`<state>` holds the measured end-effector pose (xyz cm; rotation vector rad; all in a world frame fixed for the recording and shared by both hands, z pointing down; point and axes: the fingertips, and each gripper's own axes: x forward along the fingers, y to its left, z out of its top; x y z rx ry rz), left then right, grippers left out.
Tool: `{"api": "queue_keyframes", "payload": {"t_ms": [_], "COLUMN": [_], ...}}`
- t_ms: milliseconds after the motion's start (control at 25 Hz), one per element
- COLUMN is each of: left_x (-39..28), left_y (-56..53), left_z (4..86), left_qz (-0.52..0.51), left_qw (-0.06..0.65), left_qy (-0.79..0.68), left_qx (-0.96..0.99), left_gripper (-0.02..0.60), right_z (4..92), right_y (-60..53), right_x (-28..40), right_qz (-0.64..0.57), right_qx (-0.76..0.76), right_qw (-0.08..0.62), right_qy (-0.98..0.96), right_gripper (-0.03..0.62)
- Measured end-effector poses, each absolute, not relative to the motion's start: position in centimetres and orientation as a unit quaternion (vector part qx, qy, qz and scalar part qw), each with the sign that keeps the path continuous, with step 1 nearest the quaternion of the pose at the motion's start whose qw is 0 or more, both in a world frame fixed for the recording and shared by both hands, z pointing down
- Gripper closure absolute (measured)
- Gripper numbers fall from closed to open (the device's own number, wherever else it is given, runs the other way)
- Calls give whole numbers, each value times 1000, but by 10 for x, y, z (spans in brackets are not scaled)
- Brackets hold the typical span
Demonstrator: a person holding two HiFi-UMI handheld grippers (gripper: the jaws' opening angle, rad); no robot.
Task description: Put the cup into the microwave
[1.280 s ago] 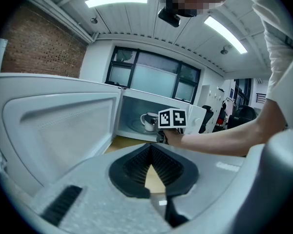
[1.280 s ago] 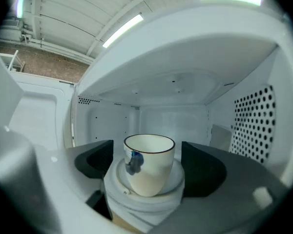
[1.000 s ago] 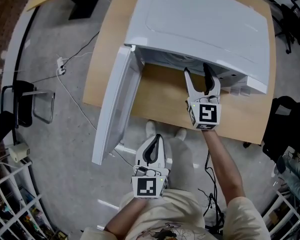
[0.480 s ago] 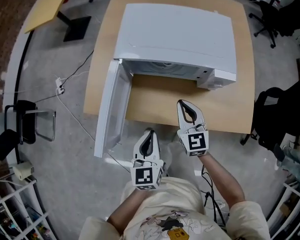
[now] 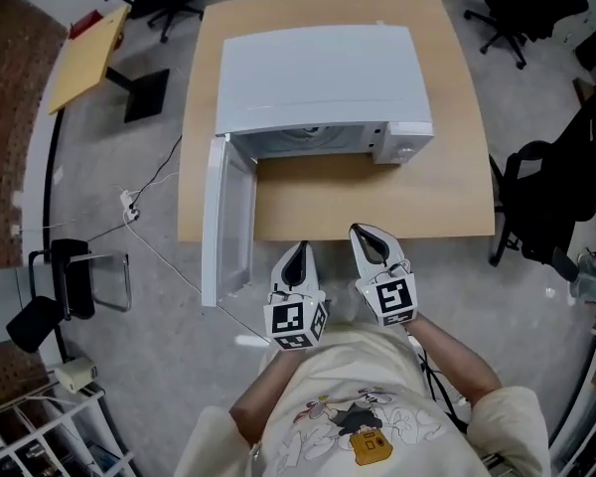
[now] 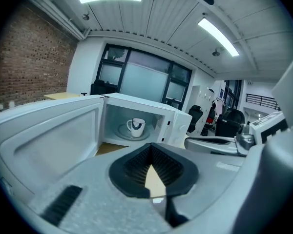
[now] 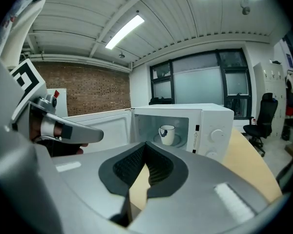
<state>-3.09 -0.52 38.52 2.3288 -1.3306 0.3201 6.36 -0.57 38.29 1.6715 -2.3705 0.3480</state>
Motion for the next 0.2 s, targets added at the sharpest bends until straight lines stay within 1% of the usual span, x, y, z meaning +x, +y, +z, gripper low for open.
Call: {"api": "queue_keyframes", "payload": {"t_ms": [200], "left_x": [-20], "left_y": [-5], "left_z": [391], "left_qz": [117], "left_qw": [217], "left_qy": [-464], "left_qx": [851], "left_gripper": [580], "right_z": [392], "right_y": [8], "right_x": [73], "right_qz": [126], "right_qx": [574], "right_qw": [118], "right_qy": [-801], "right_gripper": [588]}}
